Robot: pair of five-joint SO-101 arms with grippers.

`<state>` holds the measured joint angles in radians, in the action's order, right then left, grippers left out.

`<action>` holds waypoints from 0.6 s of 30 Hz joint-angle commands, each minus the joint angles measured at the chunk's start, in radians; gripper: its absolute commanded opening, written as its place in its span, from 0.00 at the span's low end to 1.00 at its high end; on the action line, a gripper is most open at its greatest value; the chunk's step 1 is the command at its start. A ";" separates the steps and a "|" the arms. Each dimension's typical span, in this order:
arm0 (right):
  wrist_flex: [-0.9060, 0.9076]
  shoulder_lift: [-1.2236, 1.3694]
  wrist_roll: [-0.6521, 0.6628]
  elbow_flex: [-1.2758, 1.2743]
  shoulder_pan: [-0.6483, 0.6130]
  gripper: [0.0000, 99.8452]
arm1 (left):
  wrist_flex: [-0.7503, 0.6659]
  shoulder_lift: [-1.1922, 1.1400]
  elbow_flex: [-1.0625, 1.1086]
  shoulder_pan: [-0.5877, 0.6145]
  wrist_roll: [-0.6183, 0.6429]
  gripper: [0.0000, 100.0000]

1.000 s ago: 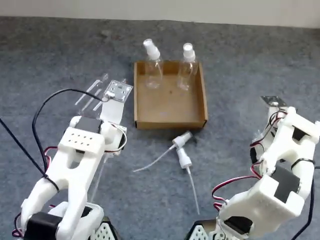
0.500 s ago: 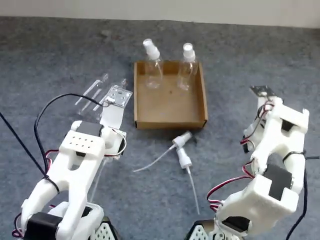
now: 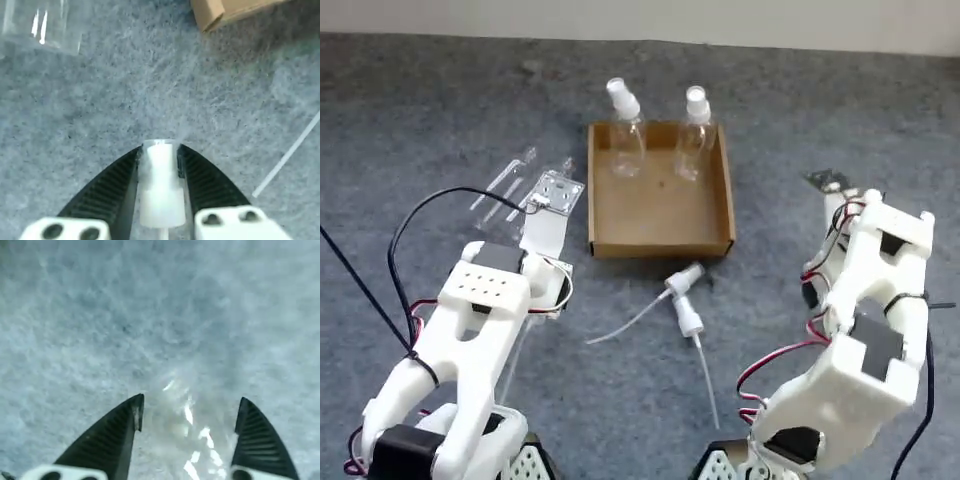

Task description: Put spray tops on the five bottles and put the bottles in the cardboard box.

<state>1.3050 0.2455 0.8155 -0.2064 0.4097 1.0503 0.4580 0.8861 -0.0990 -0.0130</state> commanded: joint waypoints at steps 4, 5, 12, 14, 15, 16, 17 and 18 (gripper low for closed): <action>0.016 -0.005 0.063 0.050 0.053 0.24 | -0.011 0.028 -0.001 0.013 0.006 0.01; 0.016 -0.007 0.081 0.050 0.056 0.24 | -0.011 0.028 -0.001 0.013 0.006 0.01; 0.016 -0.007 0.229 0.048 0.076 0.24 | -0.011 0.028 -0.001 0.013 0.006 0.01; 0.016 -0.007 0.264 0.045 0.082 0.24 | -0.011 0.028 -0.001 0.013 0.006 0.01; 0.016 -0.007 0.276 0.045 0.084 0.24 | -0.011 0.028 -0.001 0.013 0.006 0.01; 0.016 -0.007 0.279 0.045 0.084 0.24 | -0.011 0.028 -0.001 0.013 0.006 0.01; 0.018 -0.007 0.267 0.044 0.084 0.24 | -0.011 0.028 -0.001 0.013 0.006 0.01; 0.018 -0.005 0.224 0.044 0.084 0.23 | -0.011 0.028 -0.001 0.013 0.006 0.01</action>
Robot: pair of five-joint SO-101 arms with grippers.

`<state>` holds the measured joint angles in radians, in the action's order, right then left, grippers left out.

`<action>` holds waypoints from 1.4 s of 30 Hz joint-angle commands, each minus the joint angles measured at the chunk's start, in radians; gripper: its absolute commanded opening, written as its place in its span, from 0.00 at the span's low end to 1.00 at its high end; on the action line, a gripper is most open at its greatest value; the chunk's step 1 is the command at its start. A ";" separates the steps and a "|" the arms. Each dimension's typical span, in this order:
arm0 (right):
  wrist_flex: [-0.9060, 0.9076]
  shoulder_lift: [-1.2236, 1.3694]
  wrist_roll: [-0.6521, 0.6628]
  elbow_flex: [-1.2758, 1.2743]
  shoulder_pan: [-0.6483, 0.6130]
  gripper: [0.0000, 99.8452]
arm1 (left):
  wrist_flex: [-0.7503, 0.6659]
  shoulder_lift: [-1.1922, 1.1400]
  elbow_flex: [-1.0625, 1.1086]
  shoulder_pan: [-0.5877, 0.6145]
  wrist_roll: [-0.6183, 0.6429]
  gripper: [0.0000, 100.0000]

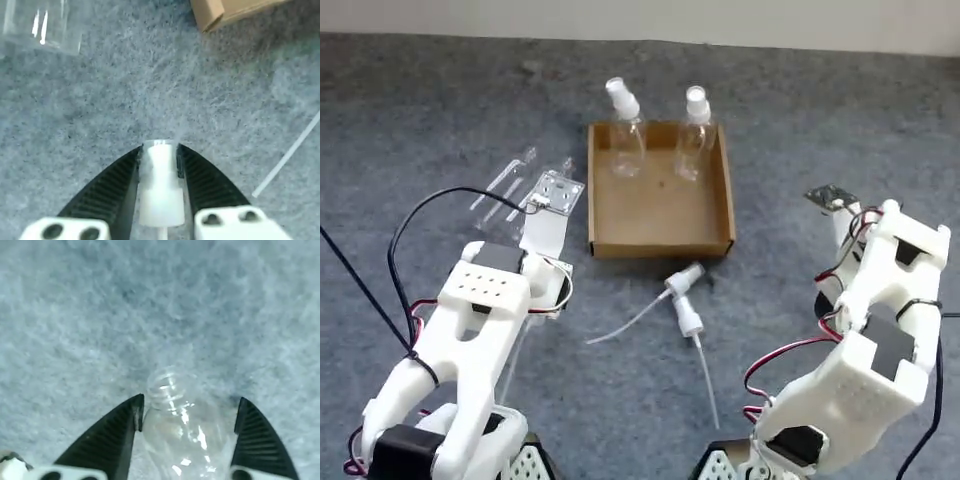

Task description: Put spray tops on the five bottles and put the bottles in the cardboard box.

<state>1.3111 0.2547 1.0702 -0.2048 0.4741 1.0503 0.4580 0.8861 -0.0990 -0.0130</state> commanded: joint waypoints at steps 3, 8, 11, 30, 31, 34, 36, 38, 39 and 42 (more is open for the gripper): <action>0.010 -0.012 -0.235 0.047 0.019 0.17 | -0.011 0.028 -0.001 0.013 0.006 0.01; 0.002 -0.012 -0.577 0.094 0.010 0.08 | -0.009 0.028 -0.001 0.013 0.006 0.01; 0.007 -0.012 -0.703 0.157 0.013 0.08 | -0.005 0.028 -0.001 0.013 0.006 0.01; 0.010 -0.010 -0.799 0.246 -0.027 0.24 | -0.009 0.035 0.016 0.013 0.006 0.01; 0.010 -0.010 -0.798 0.246 -0.030 0.26 | -0.009 0.035 0.016 0.013 0.006 0.01; 0.010 -0.010 -0.779 0.245 -0.041 0.28 | -0.009 0.035 0.016 0.013 0.006 0.01; 0.012 -0.010 -0.743 0.245 -0.048 0.28 | -0.009 0.035 0.016 0.013 0.006 0.01; 0.012 -0.012 -0.715 0.245 -0.054 0.28 | -0.009 0.035 0.016 0.013 0.006 0.01; 0.012 -0.012 -0.686 0.245 -0.056 0.28 | -0.009 0.035 0.016 0.013 0.006 0.01; 0.044 -0.012 -0.546 0.245 -0.056 0.28 | -0.009 0.035 0.016 0.013 0.006 0.01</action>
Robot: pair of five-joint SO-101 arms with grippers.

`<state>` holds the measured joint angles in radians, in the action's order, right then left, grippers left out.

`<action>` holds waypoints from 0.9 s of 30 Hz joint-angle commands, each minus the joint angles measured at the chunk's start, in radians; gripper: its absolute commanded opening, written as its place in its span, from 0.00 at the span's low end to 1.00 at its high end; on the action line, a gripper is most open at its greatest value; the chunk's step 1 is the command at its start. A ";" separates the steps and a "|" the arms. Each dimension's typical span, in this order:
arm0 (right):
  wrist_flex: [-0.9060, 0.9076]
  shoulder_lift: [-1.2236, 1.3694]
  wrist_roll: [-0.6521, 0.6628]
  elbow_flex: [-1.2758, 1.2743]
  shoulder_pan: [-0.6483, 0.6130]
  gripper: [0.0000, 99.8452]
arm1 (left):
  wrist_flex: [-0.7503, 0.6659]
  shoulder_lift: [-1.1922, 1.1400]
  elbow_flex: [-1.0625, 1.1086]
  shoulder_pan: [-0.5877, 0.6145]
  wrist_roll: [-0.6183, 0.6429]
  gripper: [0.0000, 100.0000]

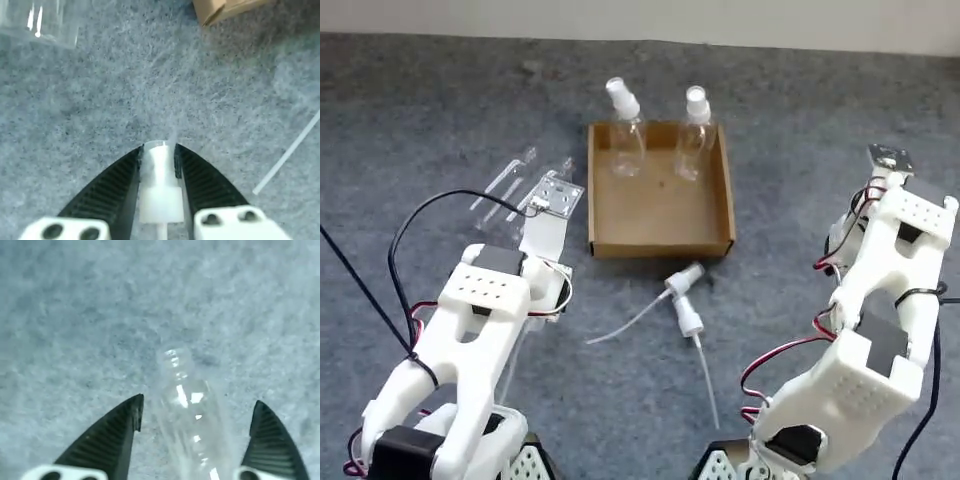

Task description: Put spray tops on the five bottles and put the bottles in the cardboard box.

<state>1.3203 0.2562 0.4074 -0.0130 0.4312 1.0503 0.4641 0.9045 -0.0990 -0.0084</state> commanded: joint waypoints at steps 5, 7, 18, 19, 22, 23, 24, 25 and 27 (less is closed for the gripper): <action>0.131 -0.012 0.338 0.051 -0.010 0.28 | -0.009 0.028 -0.004 0.013 0.002 0.01; 0.133 -0.010 0.373 0.030 -0.008 0.28 | -0.009 0.028 -0.004 0.013 0.002 0.01; -0.015 -0.012 0.379 -0.082 -0.010 0.28 | -0.009 0.022 -0.005 0.010 0.000 0.01; -0.015 -0.012 0.379 -0.082 -0.010 0.28 | -0.009 0.022 -0.008 0.007 -0.014 0.01; -0.015 -0.012 0.379 -0.082 -0.010 0.28 | -0.038 0.021 -0.033 0.007 -0.109 0.02; -0.015 -0.012 0.379 -0.082 -0.010 0.28 | -0.051 0.019 -0.041 0.007 -0.117 0.05; -0.015 -0.012 0.379 -0.082 -0.010 0.28 | -0.064 0.019 -0.048 0.004 -0.120 0.08; -0.015 -0.012 0.379 -0.084 -0.010 0.28 | -0.072 0.019 -0.056 -0.007 -0.130 0.11; -0.015 -0.012 0.377 -0.084 -0.010 0.28 | -0.072 0.019 -0.071 -0.050 -0.184 0.15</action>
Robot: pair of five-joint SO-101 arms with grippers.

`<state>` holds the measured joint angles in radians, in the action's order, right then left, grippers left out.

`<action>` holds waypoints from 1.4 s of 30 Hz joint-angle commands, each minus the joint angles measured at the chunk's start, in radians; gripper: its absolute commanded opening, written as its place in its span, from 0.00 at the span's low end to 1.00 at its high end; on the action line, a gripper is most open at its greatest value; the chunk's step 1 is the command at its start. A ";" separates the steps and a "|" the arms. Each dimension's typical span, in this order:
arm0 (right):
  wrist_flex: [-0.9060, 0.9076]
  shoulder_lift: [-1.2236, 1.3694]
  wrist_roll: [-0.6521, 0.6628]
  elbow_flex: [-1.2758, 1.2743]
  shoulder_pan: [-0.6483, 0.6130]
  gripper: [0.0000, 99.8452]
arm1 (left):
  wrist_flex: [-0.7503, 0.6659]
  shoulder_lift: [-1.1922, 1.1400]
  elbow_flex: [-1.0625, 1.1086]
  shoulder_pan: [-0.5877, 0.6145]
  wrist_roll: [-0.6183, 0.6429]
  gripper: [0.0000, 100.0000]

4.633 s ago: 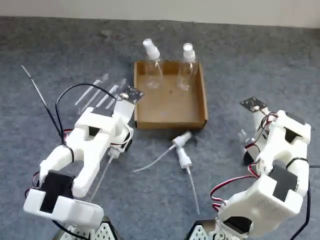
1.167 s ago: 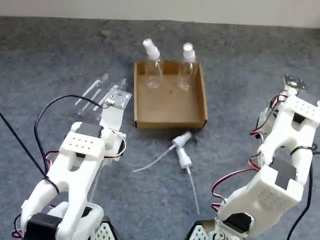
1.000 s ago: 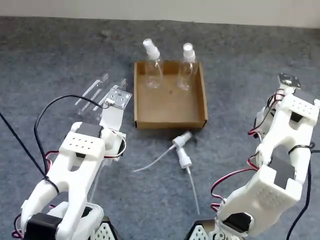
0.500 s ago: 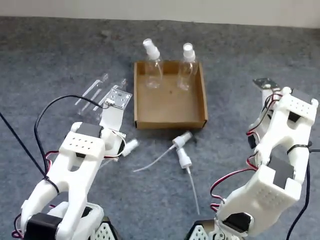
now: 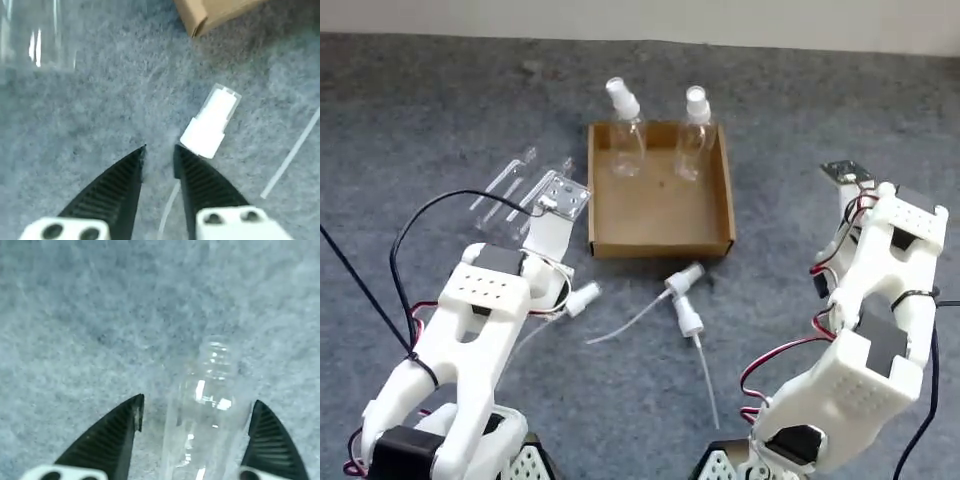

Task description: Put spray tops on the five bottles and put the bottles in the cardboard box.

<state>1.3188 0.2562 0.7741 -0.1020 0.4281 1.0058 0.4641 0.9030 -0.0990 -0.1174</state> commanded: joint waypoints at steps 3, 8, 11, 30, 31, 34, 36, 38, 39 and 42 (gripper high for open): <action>-0.013 -0.012 0.011 0.005 -0.007 0.28 | -0.037 0.019 -0.087 -0.133 -0.106 0.15; -0.010 -0.012 0.012 0.005 -0.010 0.28 | -0.103 0.005 -0.084 -0.177 -0.110 0.15; -0.010 -0.012 0.012 0.005 -0.010 0.28 | -0.130 -0.082 -0.090 -0.168 -0.152 0.15; -0.004 -0.012 0.009 0.005 0.007 0.28 | -0.074 -0.338 -0.196 -0.116 -0.089 0.00; -0.004 -0.012 0.009 0.005 0.012 0.28 | -0.028 -0.326 -0.214 -0.110 -0.063 0.00; -0.004 -0.012 0.008 0.005 0.028 0.28 | 0.098 -0.265 -0.262 -0.065 0.034 0.00; -0.004 -0.013 0.008 0.005 0.039 0.28 | 0.146 -0.217 -0.271 -0.027 0.078 0.00; -0.004 -0.013 0.008 0.005 0.044 0.28 | 0.157 -0.176 -0.252 0.005 0.098 0.00; -0.004 -0.013 0.008 0.005 0.044 0.28 | 0.153 -0.159 -0.240 0.015 0.109 0.00; -0.004 -0.013 0.009 0.005 0.036 0.28 | 0.104 -0.139 -0.188 0.018 0.114 0.00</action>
<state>1.3188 0.2562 0.7741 -0.1020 0.4572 1.1377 0.2677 0.6851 -0.0990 -0.0269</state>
